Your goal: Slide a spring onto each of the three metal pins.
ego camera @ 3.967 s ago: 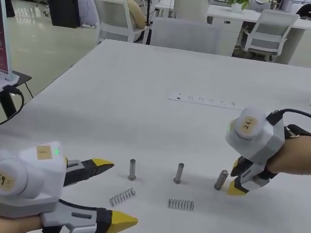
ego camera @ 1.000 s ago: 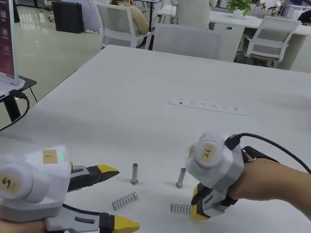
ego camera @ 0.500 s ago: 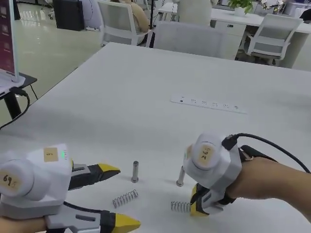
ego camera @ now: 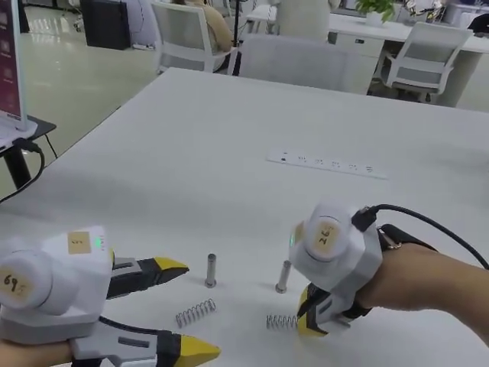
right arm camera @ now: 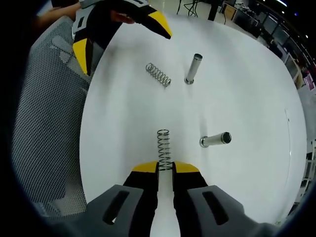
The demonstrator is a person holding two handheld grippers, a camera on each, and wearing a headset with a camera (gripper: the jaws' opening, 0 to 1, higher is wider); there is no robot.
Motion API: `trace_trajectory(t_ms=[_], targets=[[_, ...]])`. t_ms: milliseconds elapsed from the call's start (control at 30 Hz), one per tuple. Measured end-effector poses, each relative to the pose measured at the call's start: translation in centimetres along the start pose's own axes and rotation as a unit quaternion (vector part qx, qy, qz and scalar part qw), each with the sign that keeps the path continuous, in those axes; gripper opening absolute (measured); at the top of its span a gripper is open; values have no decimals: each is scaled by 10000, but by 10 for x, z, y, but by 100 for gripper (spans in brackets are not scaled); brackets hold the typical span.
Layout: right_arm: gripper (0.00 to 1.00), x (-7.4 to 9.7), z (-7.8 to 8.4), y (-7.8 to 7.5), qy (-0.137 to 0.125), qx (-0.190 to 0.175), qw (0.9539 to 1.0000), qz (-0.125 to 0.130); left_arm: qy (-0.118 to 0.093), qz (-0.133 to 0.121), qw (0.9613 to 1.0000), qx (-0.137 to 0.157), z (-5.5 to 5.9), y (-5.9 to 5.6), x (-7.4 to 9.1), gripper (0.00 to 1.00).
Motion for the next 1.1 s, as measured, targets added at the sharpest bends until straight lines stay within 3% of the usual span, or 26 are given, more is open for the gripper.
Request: trace_trajectory(t_ms=[700,1100], targets=[[8,32,-10,9,-296,-23,9995,88,53,143,9996,-251,-11,1,-3,56],[8,46,-22,14,-354,152,9992,139,101,420,9978,-509,-23,-3,-10,46]])
Point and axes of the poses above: the centre of the closed fingertips' face, and the gripper's own axes: x roughly backward along the fingers, y roughly to its left, z roughly out of its underside, the point moved 9 cm from there along x, roughly backward along the fingers, and after that the axes turned 5 degrees about y, right-handed, at the moved point
